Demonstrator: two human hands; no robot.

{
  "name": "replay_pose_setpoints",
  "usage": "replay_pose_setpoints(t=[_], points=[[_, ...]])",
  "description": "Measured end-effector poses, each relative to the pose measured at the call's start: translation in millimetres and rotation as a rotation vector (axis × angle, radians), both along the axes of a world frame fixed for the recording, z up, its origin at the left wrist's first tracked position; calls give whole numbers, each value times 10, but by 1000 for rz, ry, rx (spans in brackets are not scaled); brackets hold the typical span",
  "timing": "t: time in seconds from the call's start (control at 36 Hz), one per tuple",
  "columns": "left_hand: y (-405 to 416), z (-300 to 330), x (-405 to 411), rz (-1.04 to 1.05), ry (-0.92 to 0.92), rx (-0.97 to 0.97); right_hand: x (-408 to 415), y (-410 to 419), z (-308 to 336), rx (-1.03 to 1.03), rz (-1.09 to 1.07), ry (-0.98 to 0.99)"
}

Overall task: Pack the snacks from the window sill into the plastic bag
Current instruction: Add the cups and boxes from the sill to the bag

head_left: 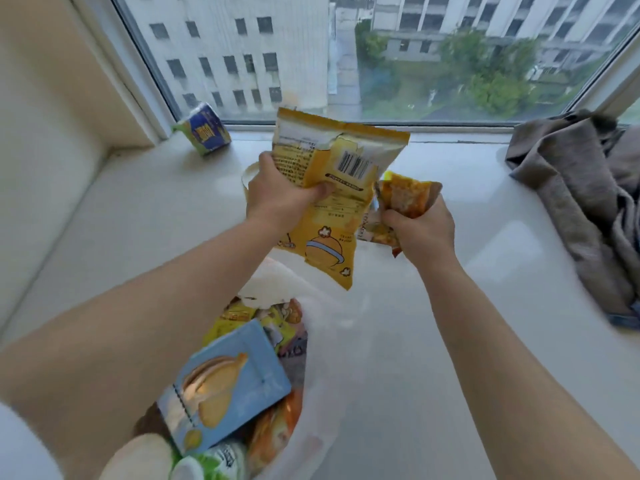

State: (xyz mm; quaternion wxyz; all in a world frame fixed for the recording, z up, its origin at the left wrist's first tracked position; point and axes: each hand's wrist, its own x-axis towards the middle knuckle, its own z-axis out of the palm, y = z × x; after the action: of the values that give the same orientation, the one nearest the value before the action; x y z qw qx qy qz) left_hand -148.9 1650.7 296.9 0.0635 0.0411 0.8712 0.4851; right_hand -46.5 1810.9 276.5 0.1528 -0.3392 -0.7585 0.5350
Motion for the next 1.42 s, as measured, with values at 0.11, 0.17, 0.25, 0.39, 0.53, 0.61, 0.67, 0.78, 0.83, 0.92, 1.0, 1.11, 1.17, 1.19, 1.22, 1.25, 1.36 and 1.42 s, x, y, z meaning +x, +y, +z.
replay_pose_setpoints(t=[0.11,0.17,0.25,0.39,0.53,0.61,0.67,0.78,0.83,0.92,1.0,1.11,1.17,1.19,1.22,1.25,1.36,1.42], points=[[-587,240,228,23,47,28,76,-531,157,10,97,31],[-880,279,351,53,29,15,129,-772,189,30,159,19],[-1277,246,513,62,-55,-35,252,-1096,141,-21,241,-28],[-1884,81,742,51,-145,-194,467,-1523,-95,-76,359,-157],[-2267,-270,1023,-138,-84,-607,699,-1721,-360,90,346,-292],[-2326,-568,1169,-215,-79,-750,774,-1832,-452,77,290,-319],[-2275,-735,1248,-215,-108,-720,780,-1937,-478,95,269,-309],[-2113,-933,1247,-209,-119,-636,740,-2199,-457,102,255,-237],[-2093,-974,1202,-218,-119,-597,730,-2311,-447,143,262,-207],[-2206,-951,1178,-251,-82,-410,742,-2421,-465,240,275,-224],[-2502,-921,1214,-193,86,-317,752,-2469,-490,326,317,-272],[-3009,-1022,1199,130,138,-509,716,-2480,-449,376,328,-285],[-3205,-1085,1191,173,-113,-582,688,-2520,-434,387,330,-308],[-3260,-1111,1191,137,-214,-623,673,-2554,-426,396,334,-318],[-3292,-1142,1200,89,-281,-664,658,-2597,-408,415,345,-321],[-3308,-1172,1207,52,-311,-696,643,-2645,-395,443,357,-323],[-3334,-1151,1179,88,-288,-743,610,-2826,-362,524,412,-311],[-3352,-1100,1188,130,-265,-709,623,-2896,-380,535,439,-307]])
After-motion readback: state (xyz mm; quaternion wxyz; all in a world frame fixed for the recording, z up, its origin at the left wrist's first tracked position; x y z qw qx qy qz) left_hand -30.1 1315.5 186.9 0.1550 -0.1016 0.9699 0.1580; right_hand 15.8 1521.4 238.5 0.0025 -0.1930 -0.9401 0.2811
